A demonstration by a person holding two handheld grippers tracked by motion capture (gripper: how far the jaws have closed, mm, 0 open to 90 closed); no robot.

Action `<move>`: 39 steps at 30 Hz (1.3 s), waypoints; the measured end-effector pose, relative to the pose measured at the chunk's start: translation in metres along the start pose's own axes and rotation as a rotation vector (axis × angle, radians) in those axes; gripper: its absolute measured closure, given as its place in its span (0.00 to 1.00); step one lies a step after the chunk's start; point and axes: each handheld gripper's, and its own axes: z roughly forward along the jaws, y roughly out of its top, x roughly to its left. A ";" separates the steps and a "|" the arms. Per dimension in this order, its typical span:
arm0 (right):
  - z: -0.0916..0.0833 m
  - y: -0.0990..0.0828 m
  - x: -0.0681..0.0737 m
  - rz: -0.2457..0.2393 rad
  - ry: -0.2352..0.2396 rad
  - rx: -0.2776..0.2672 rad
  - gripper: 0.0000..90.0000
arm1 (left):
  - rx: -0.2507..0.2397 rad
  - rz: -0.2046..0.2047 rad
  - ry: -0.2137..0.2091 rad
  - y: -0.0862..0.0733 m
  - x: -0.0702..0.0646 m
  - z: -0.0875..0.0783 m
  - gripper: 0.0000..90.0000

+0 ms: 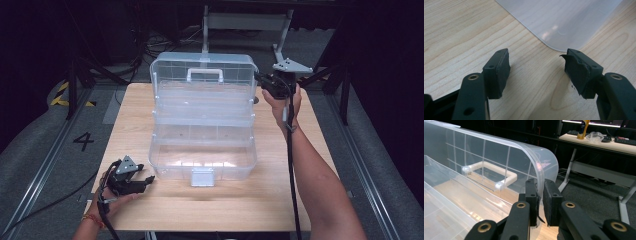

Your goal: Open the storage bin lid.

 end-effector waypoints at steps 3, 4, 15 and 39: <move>0.002 0.000 -0.001 0.002 -0.003 0.001 0.92 | 0.000 0.000 0.000 0.000 0.000 0.000 0.41; 0.002 0.000 -0.001 0.003 -0.004 0.001 0.92 | 0.000 0.000 0.000 0.000 0.000 0.000 0.41; 0.012 0.000 -0.006 0.015 -0.002 0.010 0.91 | -0.001 -0.003 0.003 0.000 -0.001 0.000 0.41; 0.032 -0.002 -0.015 0.037 -0.015 0.035 0.91 | 0.000 0.003 0.004 0.000 0.000 0.000 0.41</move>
